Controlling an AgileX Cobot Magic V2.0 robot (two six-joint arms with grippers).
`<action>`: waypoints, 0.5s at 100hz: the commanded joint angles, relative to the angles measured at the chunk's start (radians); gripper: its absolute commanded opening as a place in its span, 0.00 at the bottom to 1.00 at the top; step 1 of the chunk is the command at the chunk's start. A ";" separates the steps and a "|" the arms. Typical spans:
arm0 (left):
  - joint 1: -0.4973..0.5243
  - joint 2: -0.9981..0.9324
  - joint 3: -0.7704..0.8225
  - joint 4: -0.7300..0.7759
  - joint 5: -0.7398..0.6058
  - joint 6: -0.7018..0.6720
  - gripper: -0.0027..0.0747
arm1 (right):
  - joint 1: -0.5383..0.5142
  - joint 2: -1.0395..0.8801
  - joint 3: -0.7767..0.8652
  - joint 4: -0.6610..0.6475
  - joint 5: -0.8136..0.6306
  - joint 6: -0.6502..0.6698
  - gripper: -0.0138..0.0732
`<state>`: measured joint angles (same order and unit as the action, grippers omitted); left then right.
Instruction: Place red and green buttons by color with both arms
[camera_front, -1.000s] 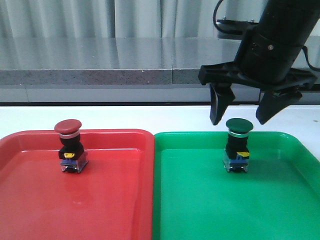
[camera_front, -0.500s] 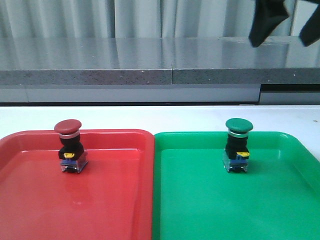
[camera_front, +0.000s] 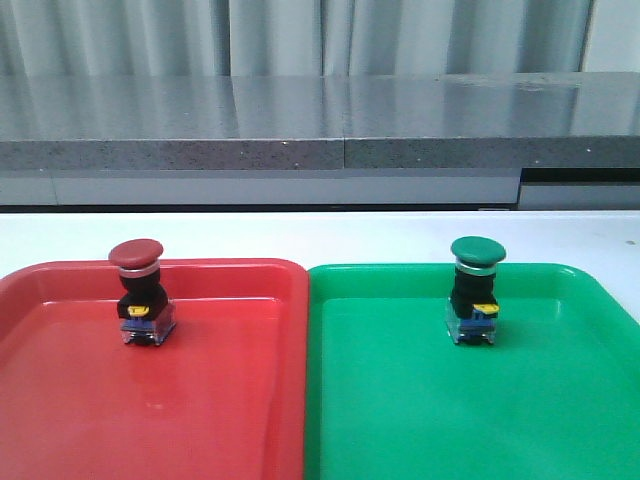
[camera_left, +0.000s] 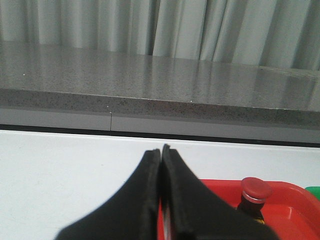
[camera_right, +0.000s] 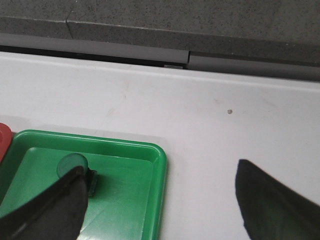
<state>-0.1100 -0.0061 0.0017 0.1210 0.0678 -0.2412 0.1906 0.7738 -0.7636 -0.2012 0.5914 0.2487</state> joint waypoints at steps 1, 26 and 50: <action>0.004 -0.028 0.042 -0.001 -0.078 -0.005 0.01 | -0.005 -0.093 0.025 -0.039 -0.068 -0.001 0.85; 0.004 -0.028 0.042 -0.001 -0.078 -0.005 0.01 | -0.005 -0.269 0.139 -0.046 -0.061 -0.001 0.78; 0.004 -0.028 0.042 -0.001 -0.078 -0.005 0.01 | -0.005 -0.341 0.168 -0.046 -0.060 -0.001 0.24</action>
<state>-0.1100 -0.0061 0.0017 0.1210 0.0678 -0.2412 0.1906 0.4370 -0.5732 -0.2239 0.6017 0.2487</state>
